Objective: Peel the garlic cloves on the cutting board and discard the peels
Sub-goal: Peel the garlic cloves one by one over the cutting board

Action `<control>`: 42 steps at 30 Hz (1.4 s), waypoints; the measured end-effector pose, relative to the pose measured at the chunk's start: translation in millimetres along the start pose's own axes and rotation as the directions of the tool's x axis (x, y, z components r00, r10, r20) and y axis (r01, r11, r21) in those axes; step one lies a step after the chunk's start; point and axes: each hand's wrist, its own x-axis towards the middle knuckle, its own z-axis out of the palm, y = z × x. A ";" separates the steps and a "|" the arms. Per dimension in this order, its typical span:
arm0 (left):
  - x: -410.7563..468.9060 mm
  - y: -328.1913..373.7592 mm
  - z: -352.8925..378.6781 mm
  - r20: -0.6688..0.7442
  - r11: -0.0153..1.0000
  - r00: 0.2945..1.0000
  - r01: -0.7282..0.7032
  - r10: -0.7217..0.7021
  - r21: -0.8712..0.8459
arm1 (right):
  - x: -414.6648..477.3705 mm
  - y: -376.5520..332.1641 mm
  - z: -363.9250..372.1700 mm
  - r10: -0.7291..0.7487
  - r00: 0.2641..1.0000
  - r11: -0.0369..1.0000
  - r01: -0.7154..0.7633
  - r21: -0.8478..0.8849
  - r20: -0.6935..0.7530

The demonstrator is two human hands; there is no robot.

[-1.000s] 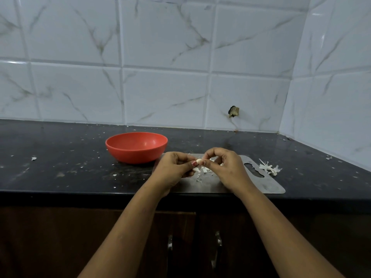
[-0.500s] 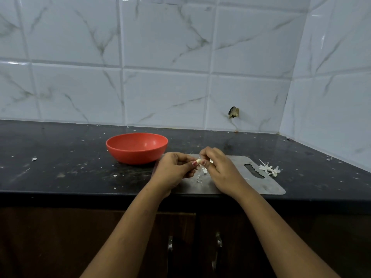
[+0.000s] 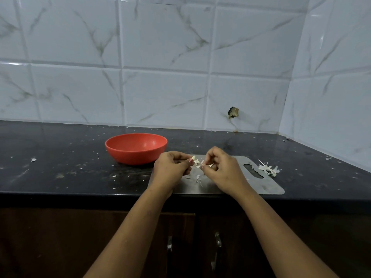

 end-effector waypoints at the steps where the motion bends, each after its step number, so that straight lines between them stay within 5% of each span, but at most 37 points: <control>1: -0.2 0.3 -0.3 -0.009 1.000 1.000 0.004 -0.004 0.002 | 0.5 0.8 -0.6 0.027 0.999 1.000 -0.026 0.017 -0.038; 5: -1.3 1.1 -1.6 -0.015 1.000 1.000 0.007 -0.007 0.016 | 4.2 4.0 -1.5 0.089 0.993 0.995 -0.086 0.047 -0.080; 12: -3.5 2.3 3.1 0.103 0.994 0.994 -0.030 0.019 0.106 | 5.7 1.1 0.2 0.048 0.995 0.995 -0.055 0.087 0.084; 21: -3.3 -0.5 5.1 -0.002 0.957 0.995 -0.097 0.101 0.272 | 5.0 8.0 -2.0 0.099 0.984 0.995 -0.100 -0.001 -0.151; 37: -1.3 -0.3 3.3 -0.078 0.920 0.987 -0.101 0.141 0.379 | 6.4 12.6 -2.8 0.116 0.956 0.988 -0.139 -0.070 -0.269; 42: -2.6 1.6 4.3 -0.068 0.901 0.986 -0.110 0.152 0.420 | 6.3 12.9 -2.7 0.152 0.968 0.981 -0.172 -0.086 -0.201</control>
